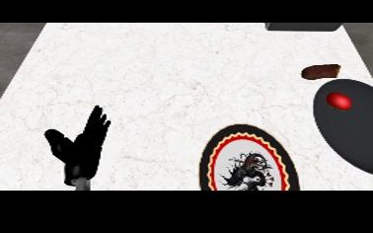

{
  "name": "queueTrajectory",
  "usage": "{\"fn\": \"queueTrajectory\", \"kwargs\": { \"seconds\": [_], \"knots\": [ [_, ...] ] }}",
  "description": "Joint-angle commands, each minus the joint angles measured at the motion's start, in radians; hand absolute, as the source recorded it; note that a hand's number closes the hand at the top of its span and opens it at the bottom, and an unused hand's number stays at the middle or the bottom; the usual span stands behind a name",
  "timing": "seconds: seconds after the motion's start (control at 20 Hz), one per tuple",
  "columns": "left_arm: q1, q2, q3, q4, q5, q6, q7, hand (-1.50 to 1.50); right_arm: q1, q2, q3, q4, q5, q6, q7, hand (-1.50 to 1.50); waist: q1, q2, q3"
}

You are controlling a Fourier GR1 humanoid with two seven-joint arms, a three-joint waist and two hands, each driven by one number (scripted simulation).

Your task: Pick the tomato from the plate and place it in the pan

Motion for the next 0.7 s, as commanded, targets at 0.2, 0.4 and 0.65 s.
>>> {"fn": "queueTrajectory", "kwargs": {
  "seconds": [0.2,0.4,0.65],
  "knots": [
    [0.018,0.017,0.026,0.001,0.017,-0.02,-0.017,0.0,0.143,-0.076,0.011,-0.05,-0.033,0.304,-0.179,-1.5,-0.017,-0.005,-0.001],
    [0.035,0.013,0.023,-0.023,0.022,-0.012,0.01,0.0,0.185,-0.091,-0.004,-0.078,-0.076,0.311,-0.164,-1.5,-0.018,-0.01,-0.002],
    [-0.01,-0.009,0.008,-0.025,0.0,0.025,0.037,0.0,0.265,-0.038,0.015,-0.114,-0.089,0.247,-0.203,-1.5,-0.021,-0.007,-0.001]
  ]
}}
